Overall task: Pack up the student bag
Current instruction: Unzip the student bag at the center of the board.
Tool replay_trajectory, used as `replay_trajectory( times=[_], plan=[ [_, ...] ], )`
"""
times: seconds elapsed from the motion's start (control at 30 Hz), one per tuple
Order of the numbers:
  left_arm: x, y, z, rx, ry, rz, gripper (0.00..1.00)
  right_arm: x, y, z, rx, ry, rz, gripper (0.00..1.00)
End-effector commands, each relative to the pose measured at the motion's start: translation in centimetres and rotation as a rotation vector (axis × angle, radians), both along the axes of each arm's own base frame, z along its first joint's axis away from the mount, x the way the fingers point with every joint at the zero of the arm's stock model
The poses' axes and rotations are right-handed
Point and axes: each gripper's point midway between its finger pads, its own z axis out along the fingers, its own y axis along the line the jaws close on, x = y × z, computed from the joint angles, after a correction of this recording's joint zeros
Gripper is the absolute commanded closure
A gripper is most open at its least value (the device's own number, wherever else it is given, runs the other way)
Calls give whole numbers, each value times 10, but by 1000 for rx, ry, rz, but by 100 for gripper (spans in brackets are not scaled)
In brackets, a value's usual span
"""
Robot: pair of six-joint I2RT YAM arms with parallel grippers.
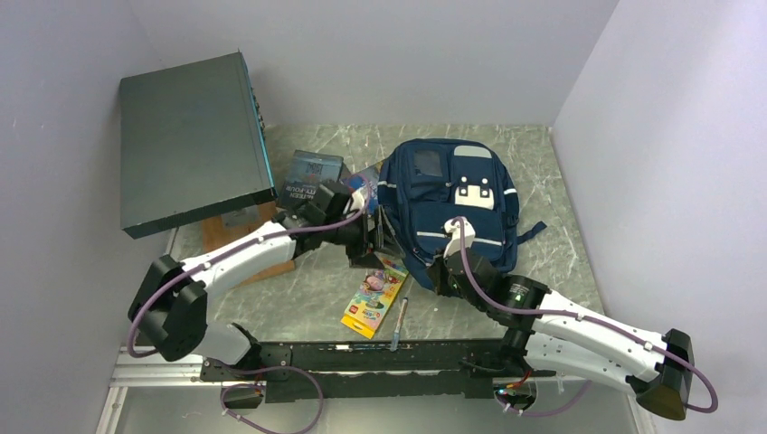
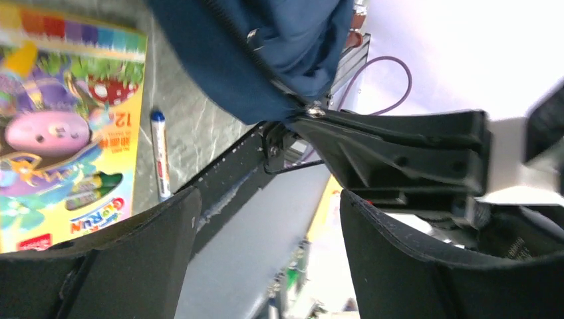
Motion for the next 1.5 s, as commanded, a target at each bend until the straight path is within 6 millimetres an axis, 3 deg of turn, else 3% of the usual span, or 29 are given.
replay_trajectory(
  times=[0.0, 0.13, 0.33, 0.47, 0.6, 0.73, 0.87, 0.97, 1.03, 1.13, 1.23, 1.33, 1.47],
  plan=[
    [2, -27, 15, -195, 159, 137, 19, 12, 18, 46, 88, -143, 66, 100],
    [11, -41, 6, -145, 209, 199, 24, 10, 22, 45, 70, -141, 99, 100],
    [32, -65, -6, -104, 232, 175, 39, 9, 24, 44, 56, -126, 112, 100],
    [39, -71, -24, -44, 224, 150, 58, 8, 22, 48, 59, -130, 114, 100],
    [42, -67, -40, 32, 205, 135, 66, 7, 21, 50, 50, -127, 116, 100],
    [40, -60, -52, 98, 177, 105, 82, 7, 24, 47, 47, -119, 127, 100],
    [40, -54, -56, 161, 132, 72, 85, 8, 25, 43, 32, -109, 126, 100],
    [36, -50, -58, 161, 122, 75, 100, 10, 26, 43, 27, -105, 117, 100],
    [37, -48, -56, 163, 89, 69, 100, 10, 27, 41, 30, -93, 108, 100],
    [60, -36, -42, 243, -50, 67, 100, 9, 28, 34, 40, -52, 84, 100],
    [84, -11, -21, 398, -180, 53, 100, 2, 24, 18, 36, 53, 24, 100],
    [102, 6, -1, 445, -262, 32, 100, -8, 19, 7, 33, 160, -33, 100],
    [110, 35, -8, 450, -256, 35, 100, -22, -1, -10, 17, 269, -136, 100]
  ],
)
